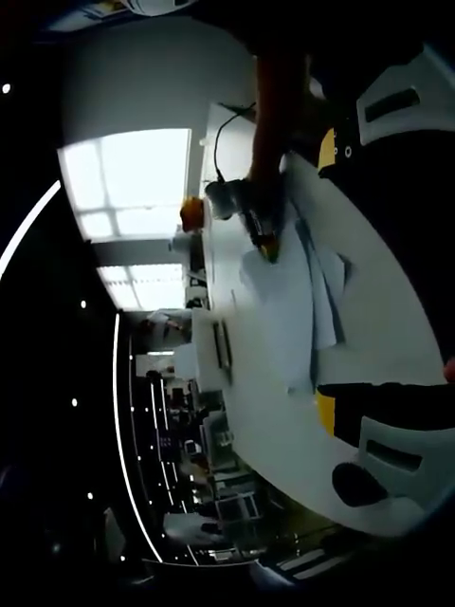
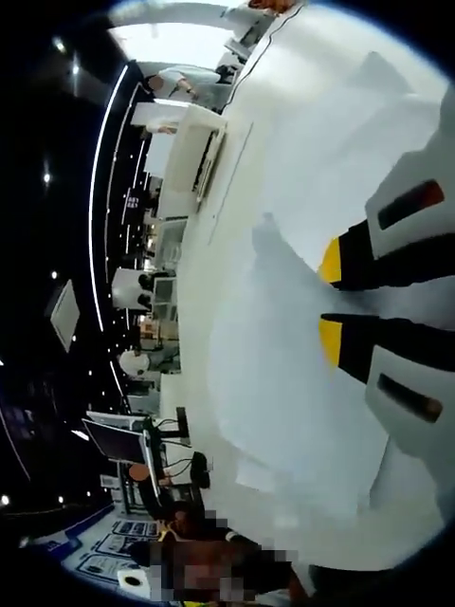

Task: Organize the stack of printing papers by aligning and flattening the scattered papers on the table

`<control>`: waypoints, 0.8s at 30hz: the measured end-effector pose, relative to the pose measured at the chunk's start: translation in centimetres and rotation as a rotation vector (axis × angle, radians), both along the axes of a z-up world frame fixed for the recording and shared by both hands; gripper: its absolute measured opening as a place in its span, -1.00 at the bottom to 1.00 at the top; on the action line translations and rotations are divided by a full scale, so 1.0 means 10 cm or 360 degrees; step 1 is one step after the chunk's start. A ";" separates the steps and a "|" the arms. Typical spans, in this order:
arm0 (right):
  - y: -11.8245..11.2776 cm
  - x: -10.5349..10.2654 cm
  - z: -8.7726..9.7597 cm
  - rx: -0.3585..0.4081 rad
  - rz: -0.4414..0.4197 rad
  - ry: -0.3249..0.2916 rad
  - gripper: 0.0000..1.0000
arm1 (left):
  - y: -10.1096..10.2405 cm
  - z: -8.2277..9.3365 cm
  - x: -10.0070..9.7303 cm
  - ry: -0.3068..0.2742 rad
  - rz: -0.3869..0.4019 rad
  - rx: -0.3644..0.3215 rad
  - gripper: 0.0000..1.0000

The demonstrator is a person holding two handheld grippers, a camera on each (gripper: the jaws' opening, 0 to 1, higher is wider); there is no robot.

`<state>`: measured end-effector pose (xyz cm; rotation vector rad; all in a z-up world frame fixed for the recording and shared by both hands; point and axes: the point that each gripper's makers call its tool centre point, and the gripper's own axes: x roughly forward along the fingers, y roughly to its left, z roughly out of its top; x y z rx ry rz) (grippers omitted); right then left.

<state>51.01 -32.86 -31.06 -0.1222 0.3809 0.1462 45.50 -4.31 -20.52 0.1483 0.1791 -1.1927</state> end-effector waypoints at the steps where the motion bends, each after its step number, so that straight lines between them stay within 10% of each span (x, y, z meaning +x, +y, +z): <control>1: 0.00 0.00 0.00 -0.0006 -0.0003 0.0000 -0.92 | 0.00 0.00 0.00 0.0000 -0.0001 0.0000 0.83; 8: -0.02 -0.02 0.00 0.0002 -0.0027 0.0005 -1.00 | 0.01 0.01 0.00 0.0002 -0.0001 -0.0006 0.82; 24: -0.12 -0.09 0.31 0.0577 -0.0107 -0.0192 -1.00 | -0.01 0.08 0.01 -0.0007 0.0002 -0.0024 0.83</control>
